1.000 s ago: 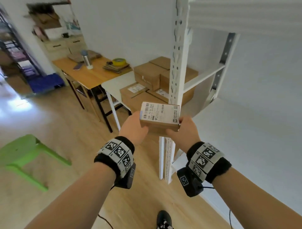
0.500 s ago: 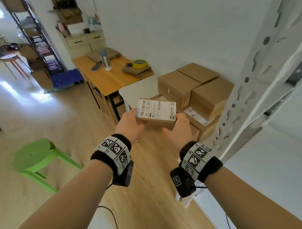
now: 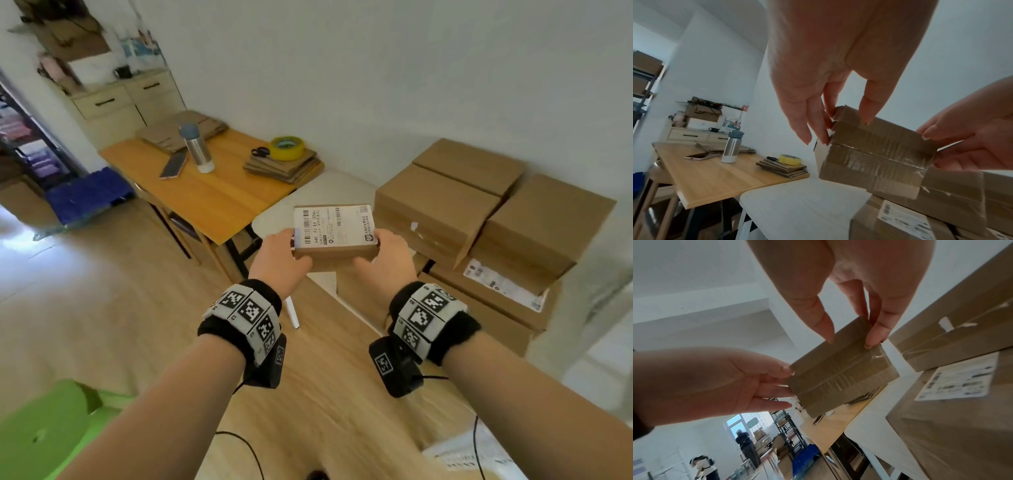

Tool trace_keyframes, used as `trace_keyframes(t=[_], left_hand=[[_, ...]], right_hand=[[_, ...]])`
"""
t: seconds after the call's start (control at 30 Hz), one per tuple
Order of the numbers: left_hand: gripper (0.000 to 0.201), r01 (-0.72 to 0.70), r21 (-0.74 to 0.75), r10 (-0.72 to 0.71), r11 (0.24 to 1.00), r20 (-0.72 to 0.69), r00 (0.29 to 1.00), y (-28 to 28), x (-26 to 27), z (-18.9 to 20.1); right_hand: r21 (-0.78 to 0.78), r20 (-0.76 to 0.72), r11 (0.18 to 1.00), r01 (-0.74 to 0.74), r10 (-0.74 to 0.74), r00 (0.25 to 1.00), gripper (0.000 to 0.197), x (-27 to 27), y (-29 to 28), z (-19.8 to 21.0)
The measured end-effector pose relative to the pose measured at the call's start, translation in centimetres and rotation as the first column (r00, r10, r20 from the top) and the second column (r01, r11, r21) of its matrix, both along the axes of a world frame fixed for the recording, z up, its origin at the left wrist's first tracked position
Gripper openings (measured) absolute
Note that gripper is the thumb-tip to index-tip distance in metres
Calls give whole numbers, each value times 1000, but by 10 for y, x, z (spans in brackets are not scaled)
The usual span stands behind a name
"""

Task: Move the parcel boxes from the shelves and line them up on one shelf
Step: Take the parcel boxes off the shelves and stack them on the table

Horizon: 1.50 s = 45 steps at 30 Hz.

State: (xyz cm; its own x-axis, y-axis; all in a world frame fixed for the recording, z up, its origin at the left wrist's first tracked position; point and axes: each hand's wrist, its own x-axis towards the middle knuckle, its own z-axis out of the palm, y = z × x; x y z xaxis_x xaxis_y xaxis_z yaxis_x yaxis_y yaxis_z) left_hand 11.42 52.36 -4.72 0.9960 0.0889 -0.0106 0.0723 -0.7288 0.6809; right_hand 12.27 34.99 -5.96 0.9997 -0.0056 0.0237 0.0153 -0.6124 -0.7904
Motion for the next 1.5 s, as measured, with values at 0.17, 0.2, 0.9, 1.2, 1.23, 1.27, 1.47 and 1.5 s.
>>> trace_keyframes(t=[0.17,0.2,0.9,1.2,1.23,1.27,1.47,1.5], left_hand=[[35,62,-17,-63,998,-49,997,37,46,-12],[33,63,-26,-65,998,-55,996,42,55,-17],[50,62,14,-49,998,-465,884,26,199,-90],[39,177,45,-154,983,-307,939,11,181,-61],[37,197,36,-179,980,-287,941,9,174,-56],[35,219,21,-206,975,-268,941,6,167,-51],[24,390,13,-383,921,-161,910,-12,115,-29],[24,420,17,-414,907,-137,900,-17,106,-25]], right_hand=[[-64,-102,998,21,-28,994,44,47,35,-4],[-72,-114,997,23,-31,993,40,58,41,-7],[-216,-405,966,-142,44,913,41,197,53,-56],[-168,-263,986,-14,-31,964,18,158,27,-26],[-166,-247,986,6,-47,968,17,149,24,-24],[-164,-231,986,29,-67,971,16,138,20,-21],[-161,-161,976,150,-176,971,11,61,2,-6],[-166,-149,973,158,-183,972,12,47,-2,-3]])
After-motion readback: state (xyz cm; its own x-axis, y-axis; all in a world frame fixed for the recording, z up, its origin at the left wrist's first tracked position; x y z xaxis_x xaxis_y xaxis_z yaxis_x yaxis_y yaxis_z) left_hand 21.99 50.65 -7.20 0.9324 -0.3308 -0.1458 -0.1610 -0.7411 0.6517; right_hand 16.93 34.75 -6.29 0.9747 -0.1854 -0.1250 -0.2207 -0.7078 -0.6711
